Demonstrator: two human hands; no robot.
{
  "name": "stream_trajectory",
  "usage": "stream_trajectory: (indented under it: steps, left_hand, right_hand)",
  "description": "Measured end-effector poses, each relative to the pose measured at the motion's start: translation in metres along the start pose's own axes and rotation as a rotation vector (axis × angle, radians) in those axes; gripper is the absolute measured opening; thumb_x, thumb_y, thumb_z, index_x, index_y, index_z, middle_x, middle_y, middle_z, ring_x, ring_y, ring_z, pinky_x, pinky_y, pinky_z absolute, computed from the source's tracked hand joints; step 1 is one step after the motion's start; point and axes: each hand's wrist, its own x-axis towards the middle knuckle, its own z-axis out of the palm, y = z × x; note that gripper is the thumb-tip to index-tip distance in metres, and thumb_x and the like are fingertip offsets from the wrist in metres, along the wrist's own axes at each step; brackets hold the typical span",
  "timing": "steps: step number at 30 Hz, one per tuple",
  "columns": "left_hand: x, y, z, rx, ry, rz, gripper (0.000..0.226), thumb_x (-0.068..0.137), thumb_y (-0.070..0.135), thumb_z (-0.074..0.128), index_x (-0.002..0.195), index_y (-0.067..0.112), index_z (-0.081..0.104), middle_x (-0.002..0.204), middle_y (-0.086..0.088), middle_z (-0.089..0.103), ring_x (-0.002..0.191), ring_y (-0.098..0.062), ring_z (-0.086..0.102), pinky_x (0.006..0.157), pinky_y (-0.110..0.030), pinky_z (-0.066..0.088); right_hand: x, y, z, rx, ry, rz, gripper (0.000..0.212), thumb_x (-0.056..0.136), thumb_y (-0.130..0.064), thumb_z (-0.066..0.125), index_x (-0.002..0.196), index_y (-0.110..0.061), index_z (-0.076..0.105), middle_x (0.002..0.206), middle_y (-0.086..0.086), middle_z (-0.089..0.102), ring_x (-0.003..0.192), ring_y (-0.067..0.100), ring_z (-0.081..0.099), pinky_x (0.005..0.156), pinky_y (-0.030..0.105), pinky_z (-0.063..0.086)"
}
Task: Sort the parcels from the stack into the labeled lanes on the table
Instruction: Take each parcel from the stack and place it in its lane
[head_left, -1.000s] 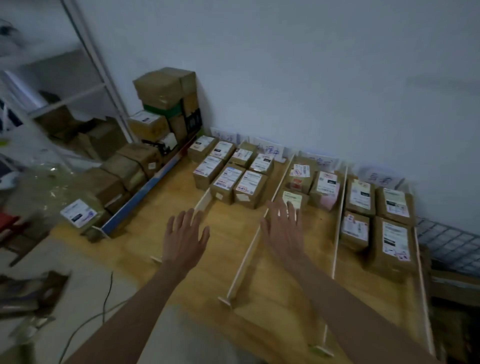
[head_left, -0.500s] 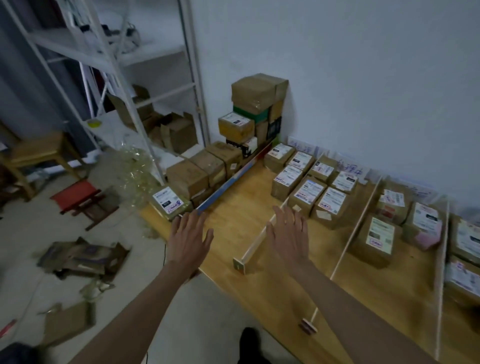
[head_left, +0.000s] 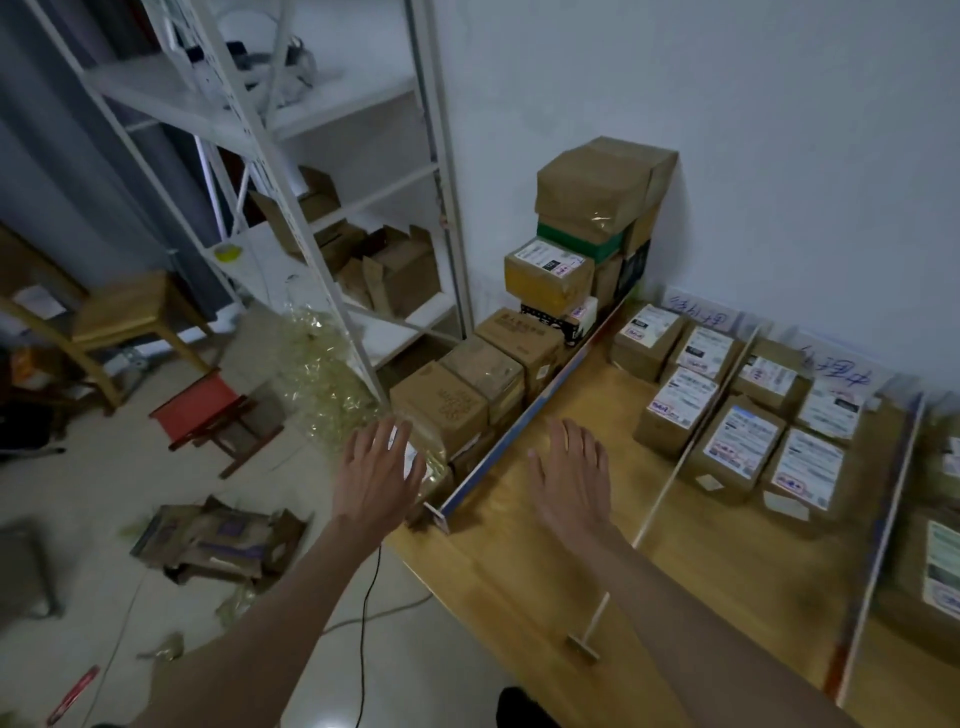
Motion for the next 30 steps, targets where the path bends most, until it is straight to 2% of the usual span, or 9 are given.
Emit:
stream_trajectory:
  steps: [4, 8, 12, 19, 23, 26, 30]
  left_hand:
    - [0.039, -0.024, 0.011, 0.013, -0.022, 0.018, 0.073, 0.094, 0.059, 0.008, 0.144, 0.021, 0.044, 0.149, -0.005, 0.045, 0.138, -0.026, 0.041, 0.116, -0.045, 0.03]
    - [0.082, -0.043, 0.026, 0.004, -0.028, 0.067, 0.063, 0.098, 0.055, 0.019, 0.139, 0.019, 0.048, 0.143, -0.007, 0.05, 0.133, -0.026, 0.046, 0.113, -0.045, 0.032]
    - [0.132, -0.064, 0.044, -0.041, -0.074, 0.152, 0.057, 0.1, 0.053, 0.033, 0.143, 0.019, 0.045, 0.146, -0.007, 0.047, 0.135, -0.027, 0.044, 0.115, -0.046, 0.028]
    - [0.197, -0.092, 0.07, -0.149, -0.185, 0.315, 0.064, 0.1, 0.06, 0.026, 0.148, 0.019, 0.034, 0.152, -0.007, 0.039, 0.14, -0.026, 0.037, 0.12, -0.047, 0.018]
    - [0.214, -0.097, 0.087, -0.241, -0.29, 0.348, 0.071, 0.096, 0.068, 0.024, 0.143, 0.018, 0.039, 0.148, -0.008, 0.045, 0.138, -0.026, 0.04, 0.12, -0.047, 0.019]
    - [0.214, -0.098, 0.095, -0.384, -0.395, 0.356, 0.069, 0.094, 0.069, 0.028, 0.141, 0.02, 0.043, 0.14, -0.008, 0.053, 0.13, -0.027, 0.048, 0.116, -0.046, 0.025]
    - [0.209, -0.098, 0.098, -0.542, -0.41, 0.317, 0.059, 0.096, 0.062, 0.039, 0.135, 0.019, 0.047, 0.13, -0.006, 0.059, 0.116, -0.027, 0.057, 0.105, -0.043, 0.04]
  right_hand:
    - [0.022, -0.028, 0.017, 0.052, -0.012, 0.038, 0.051, 0.1, -0.044, 0.038, 0.144, -0.018, 0.037, 0.141, 0.004, 0.047, 0.131, 0.023, 0.043, 0.111, 0.043, 0.036]
    - [0.043, -0.048, 0.04, 0.066, -0.042, 0.133, 0.058, 0.1, -0.048, 0.036, 0.147, -0.015, 0.033, 0.143, 0.005, 0.047, 0.132, 0.022, 0.043, 0.112, 0.042, 0.035]
    - [0.065, -0.069, 0.061, 0.155, -0.06, 0.328, 0.063, 0.099, -0.055, 0.034, 0.147, -0.015, 0.032, 0.143, 0.006, 0.046, 0.132, 0.023, 0.042, 0.111, 0.042, 0.035]
    - [0.093, -0.116, 0.089, 0.233, -0.168, 0.645, 0.076, 0.097, -0.066, 0.025, 0.147, -0.01, 0.036, 0.144, 0.011, 0.048, 0.133, 0.029, 0.043, 0.111, 0.044, 0.033]
    - [0.101, -0.137, 0.103, 0.373, -0.202, 0.777, 0.077, 0.096, -0.068, 0.025, 0.139, -0.007, 0.045, 0.135, 0.015, 0.057, 0.124, 0.032, 0.053, 0.107, 0.047, 0.039]
    - [0.102, -0.152, 0.108, 0.501, -0.18, 0.857, 0.069, 0.097, -0.064, 0.029, 0.13, -0.008, 0.053, 0.123, 0.012, 0.064, 0.112, 0.031, 0.061, 0.099, 0.048, 0.047]
    - [0.102, -0.164, 0.103, 0.624, -0.116, 0.911, 0.046, 0.102, -0.045, 0.042, 0.126, -0.008, 0.055, 0.12, 0.01, 0.065, 0.108, 0.028, 0.063, 0.09, 0.043, 0.053]
